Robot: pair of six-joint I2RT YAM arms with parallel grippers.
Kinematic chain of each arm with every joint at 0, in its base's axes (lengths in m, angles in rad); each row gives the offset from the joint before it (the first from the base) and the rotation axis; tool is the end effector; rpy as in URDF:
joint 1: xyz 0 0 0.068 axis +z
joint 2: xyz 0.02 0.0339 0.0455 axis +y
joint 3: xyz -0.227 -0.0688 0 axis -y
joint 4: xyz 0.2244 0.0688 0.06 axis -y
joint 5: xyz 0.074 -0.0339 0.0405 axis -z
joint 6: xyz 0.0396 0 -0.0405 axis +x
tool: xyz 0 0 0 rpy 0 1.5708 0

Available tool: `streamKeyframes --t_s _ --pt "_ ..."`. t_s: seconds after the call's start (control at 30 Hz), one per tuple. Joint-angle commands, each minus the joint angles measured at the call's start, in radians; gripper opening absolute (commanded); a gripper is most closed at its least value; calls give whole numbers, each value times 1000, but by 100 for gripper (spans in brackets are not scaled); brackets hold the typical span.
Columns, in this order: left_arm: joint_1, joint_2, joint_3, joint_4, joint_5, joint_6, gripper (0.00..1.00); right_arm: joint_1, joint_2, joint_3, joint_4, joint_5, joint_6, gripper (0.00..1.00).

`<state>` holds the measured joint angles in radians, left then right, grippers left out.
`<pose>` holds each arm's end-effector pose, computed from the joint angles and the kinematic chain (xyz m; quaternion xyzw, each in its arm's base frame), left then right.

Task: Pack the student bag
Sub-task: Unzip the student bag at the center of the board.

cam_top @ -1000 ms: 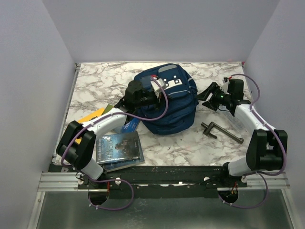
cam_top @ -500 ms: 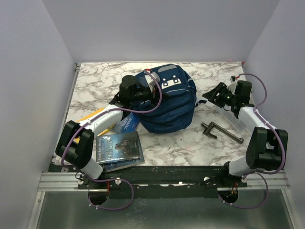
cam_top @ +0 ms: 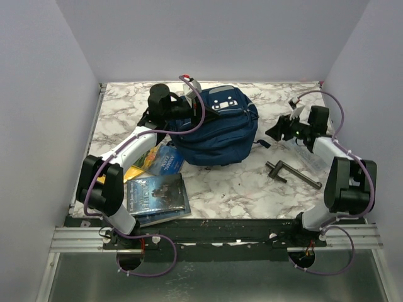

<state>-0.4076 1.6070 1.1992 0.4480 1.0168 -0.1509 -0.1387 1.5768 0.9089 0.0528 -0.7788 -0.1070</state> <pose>0.3105 -0.1708 0.3102 0.4256 0.5552 -0.4978 0.5126 0.3190 -0.0164 0.1897 -0.1615 0.8242 0.2824 0.4635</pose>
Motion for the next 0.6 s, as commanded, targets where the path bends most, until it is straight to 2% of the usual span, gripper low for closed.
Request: streamKeyframes --t_s 0.0,0.07,0.13,0.33,0.57 --pt "0 8 69 124 92 -36 0 0 -114 -109 205 -157 -214 59" --pt "2 8 69 125 93 -36 0 0 -88 -97 204 -221 -224 60" --pt "4 6 68 126 95 -36 0 0 -42 -69 179 -267 -265 56" --pt "7 11 68 126 104 -39 0 -1 0 -86 269 -291 -347 55" --pt "9 30 95 126 123 -58 0 4 61 -80 347 -339 -355 54"
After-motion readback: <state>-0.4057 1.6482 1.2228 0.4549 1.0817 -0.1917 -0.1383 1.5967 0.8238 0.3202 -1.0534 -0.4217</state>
